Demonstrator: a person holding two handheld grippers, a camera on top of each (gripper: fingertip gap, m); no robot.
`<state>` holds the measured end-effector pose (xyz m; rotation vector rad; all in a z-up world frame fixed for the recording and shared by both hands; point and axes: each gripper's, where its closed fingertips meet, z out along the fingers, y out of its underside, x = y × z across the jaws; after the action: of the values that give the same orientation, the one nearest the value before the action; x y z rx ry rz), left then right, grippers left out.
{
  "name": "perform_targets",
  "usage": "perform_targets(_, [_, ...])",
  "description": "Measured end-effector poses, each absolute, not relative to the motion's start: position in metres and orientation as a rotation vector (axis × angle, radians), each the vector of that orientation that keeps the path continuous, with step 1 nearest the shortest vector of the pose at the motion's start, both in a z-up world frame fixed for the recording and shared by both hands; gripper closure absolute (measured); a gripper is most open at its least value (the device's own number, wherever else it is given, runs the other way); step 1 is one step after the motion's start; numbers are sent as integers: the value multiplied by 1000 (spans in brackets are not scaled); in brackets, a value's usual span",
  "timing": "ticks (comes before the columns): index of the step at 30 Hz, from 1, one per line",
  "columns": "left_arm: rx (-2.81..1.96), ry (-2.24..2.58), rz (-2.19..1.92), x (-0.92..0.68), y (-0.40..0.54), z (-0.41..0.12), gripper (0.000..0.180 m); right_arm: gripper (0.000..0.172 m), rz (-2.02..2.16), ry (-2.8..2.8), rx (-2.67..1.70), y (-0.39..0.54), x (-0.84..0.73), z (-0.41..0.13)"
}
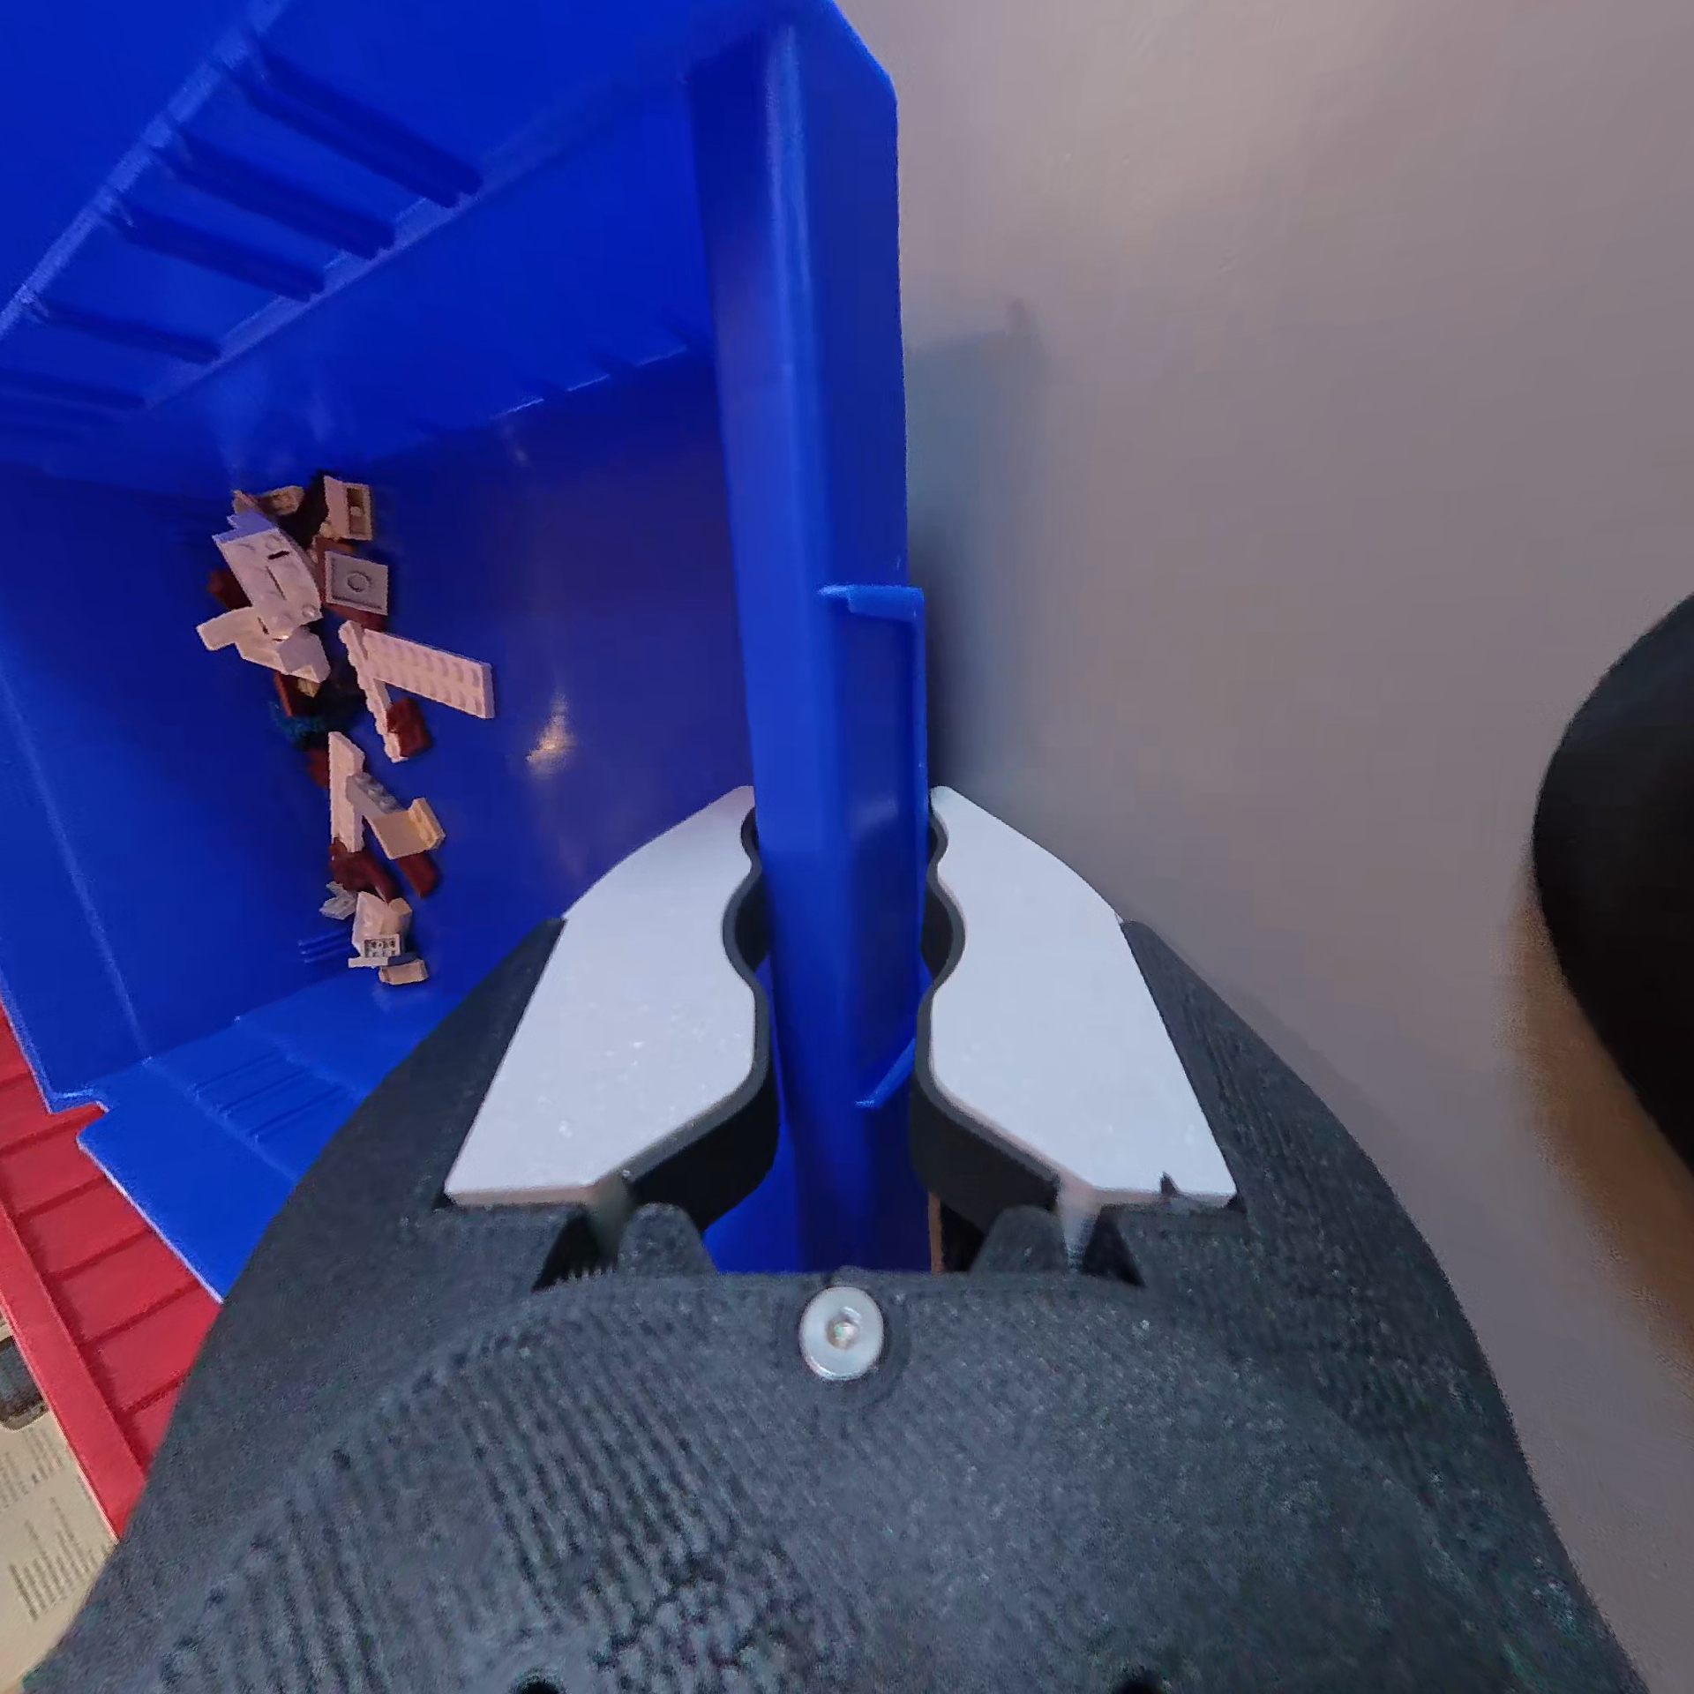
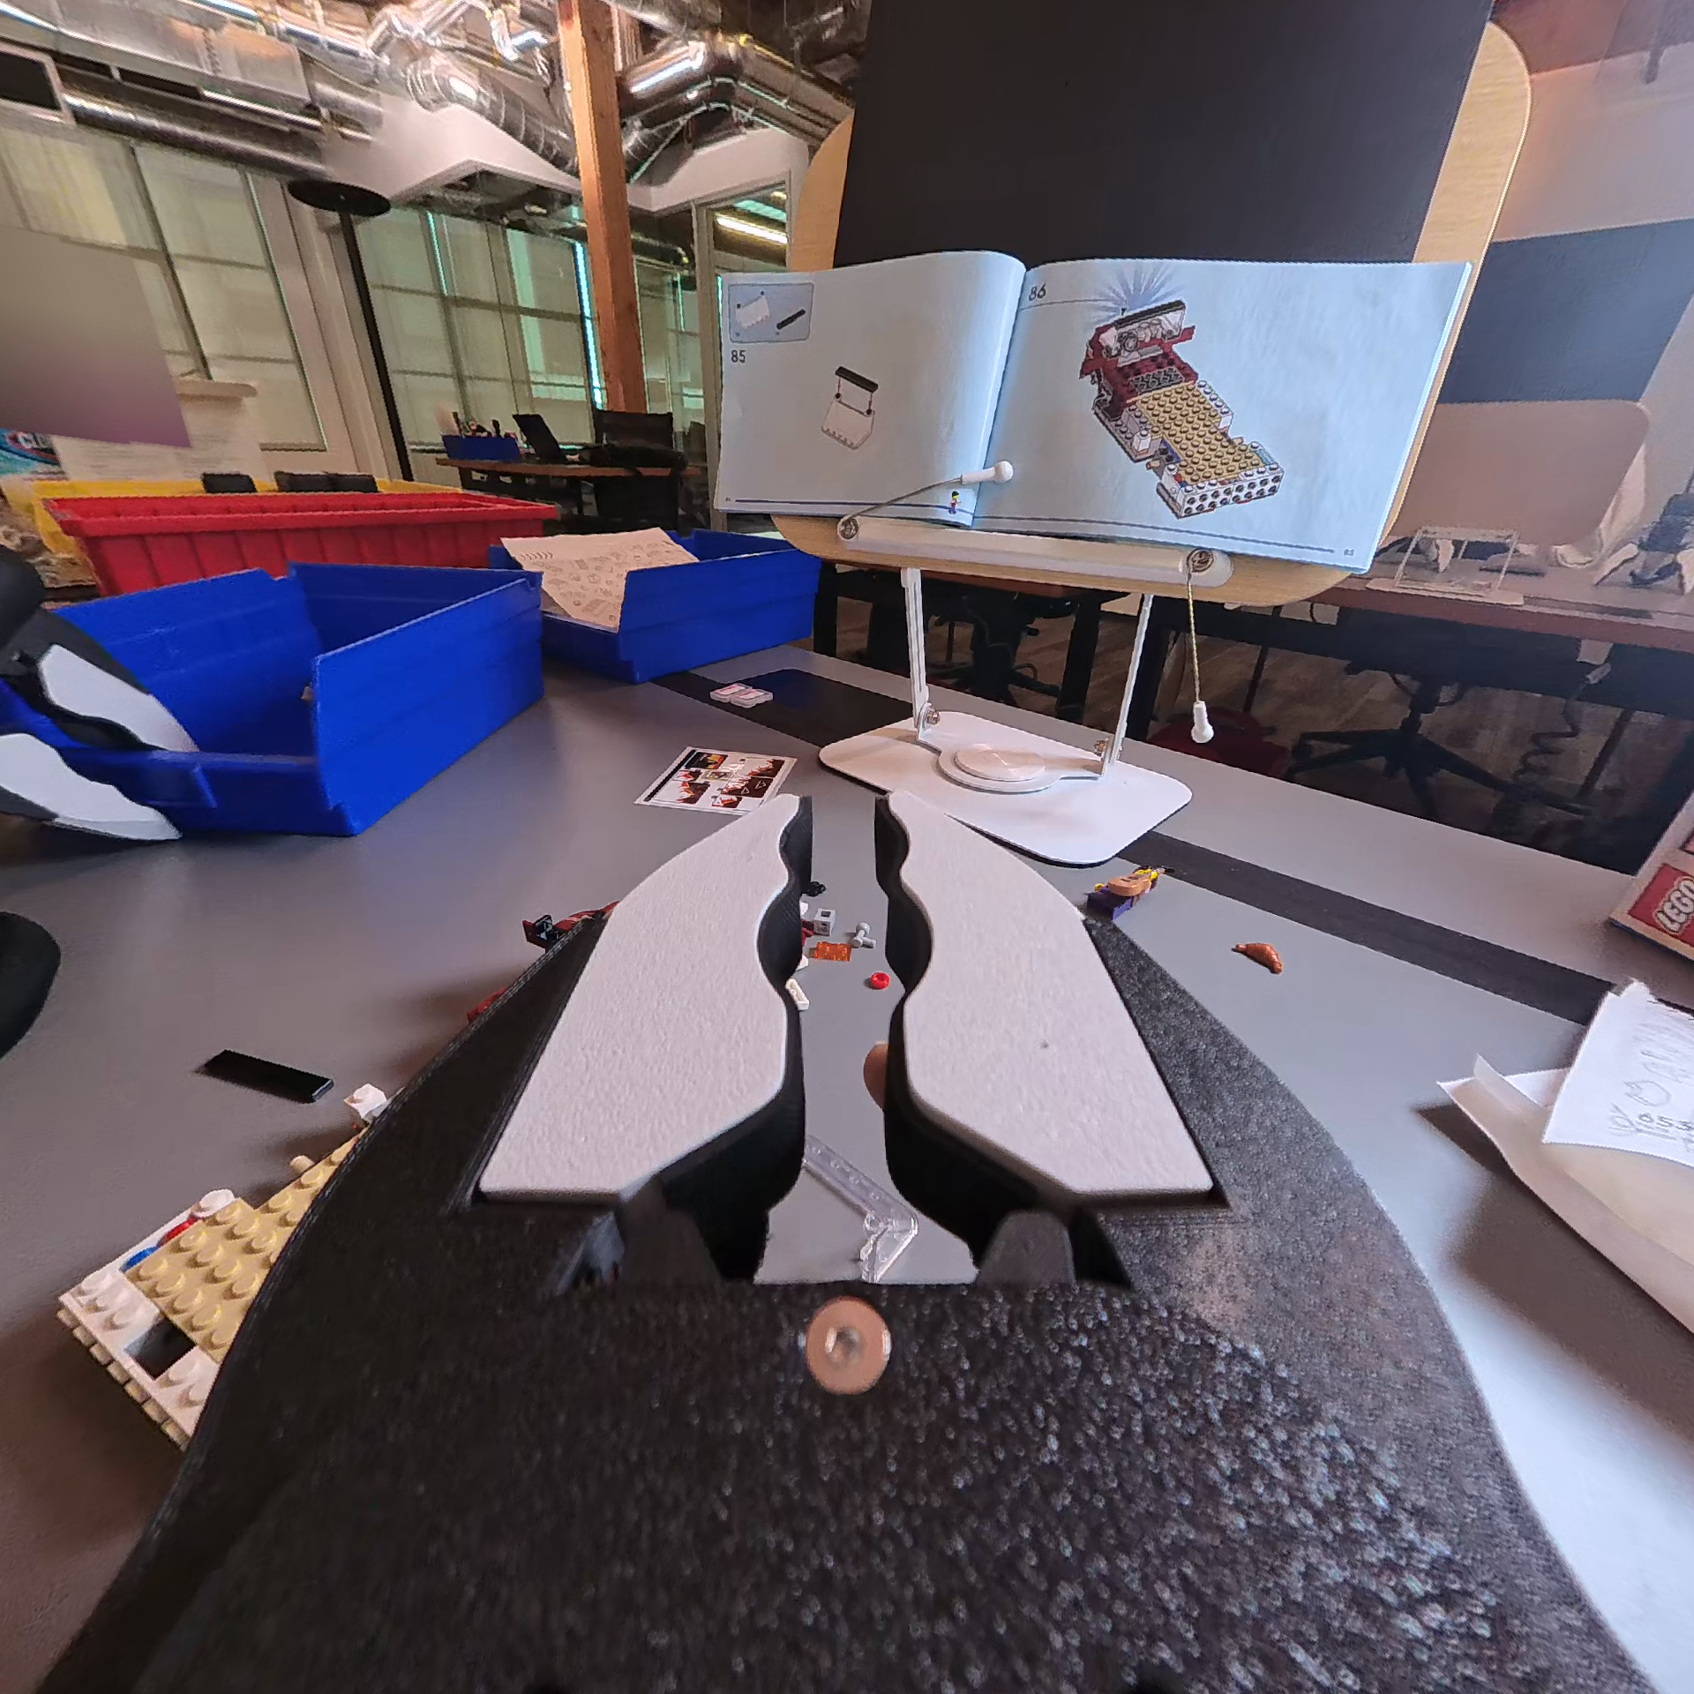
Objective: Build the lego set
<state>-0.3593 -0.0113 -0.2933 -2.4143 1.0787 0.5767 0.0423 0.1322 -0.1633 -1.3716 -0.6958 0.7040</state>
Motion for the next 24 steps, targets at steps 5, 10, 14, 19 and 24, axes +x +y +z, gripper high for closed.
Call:
perform_targets(5, [-2371, 1051, 650, -365, 0, -288, 143, 159, 703, -694, -1368, 132, 43, -162])
perform_targets(10, [-2172, 946, 341, -295, 13, -243, 143, 158, 708, -690, -1372, 132, 43, -162])
perform_targets(14, [-2122, 1010, -198, -196, 3, -244, 144, 158, 708, -700, -1382, 132, 40, -166])
perform_targets(19, [-2171, 1226, -421, -129, -4, -286, 145, 158, 689, -700, -1376, 133, 42, -165])
perform_targets(24, [-2222, 1409, -400, -116, -6, -303, 159, 158, 679, -679, -1394, 139, 48, -167])
